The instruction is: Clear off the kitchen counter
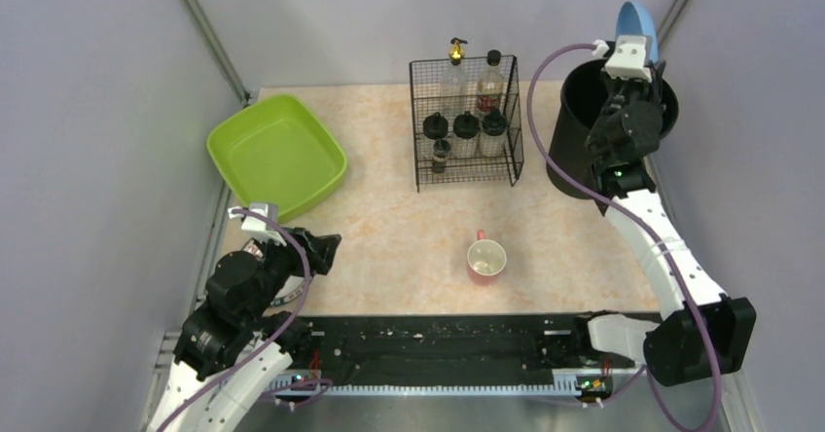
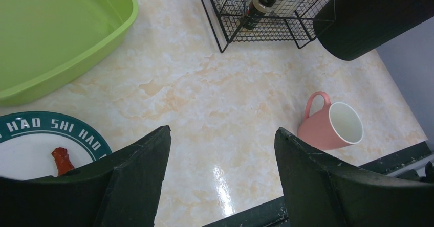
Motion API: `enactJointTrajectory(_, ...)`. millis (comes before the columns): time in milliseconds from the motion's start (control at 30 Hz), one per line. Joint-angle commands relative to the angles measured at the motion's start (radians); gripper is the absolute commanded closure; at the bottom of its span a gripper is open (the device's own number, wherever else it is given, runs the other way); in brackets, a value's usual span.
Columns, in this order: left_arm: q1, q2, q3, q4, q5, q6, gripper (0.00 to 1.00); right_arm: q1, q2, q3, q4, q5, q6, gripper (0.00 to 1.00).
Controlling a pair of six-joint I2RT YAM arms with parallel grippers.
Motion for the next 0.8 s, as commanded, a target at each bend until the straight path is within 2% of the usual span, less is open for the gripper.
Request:
enactJointTrajectory(0,-0.004,0.000,-0.003,0.051,-0.013,0.012,0.21,0.016,-0.075,0.107,-0.022,-0.036,0.105,1.00)
enactJointTrajectory(133,-0.004,0.001,-0.004,0.051,-0.017,0.011,0.21,0.024,-0.110,0.150,-0.129,-0.083,0.214,1.00)
enactJointTrajectory(267,-0.003,0.001,-0.004,0.050,-0.016,0.011,0.21,0.031,-0.130,0.225,-0.316,-0.151,0.402,1.00)
enactJointTrajectory(533,-0.004,0.003,-0.004,0.051,-0.018,0.011,0.18,0.049,-0.147,0.285,-0.566,-0.338,0.780,1.00)
enactJointTrajectory(633,-0.004,0.007,-0.003,0.051,-0.022,0.009,0.15,0.073,-0.147,0.270,-0.612,-0.400,0.860,1.00)
enactJointTrajectory(767,-0.004,0.014,-0.004,0.049,-0.028,0.009,0.05,0.105,-0.137,0.225,-0.624,-0.493,0.950,1.00)
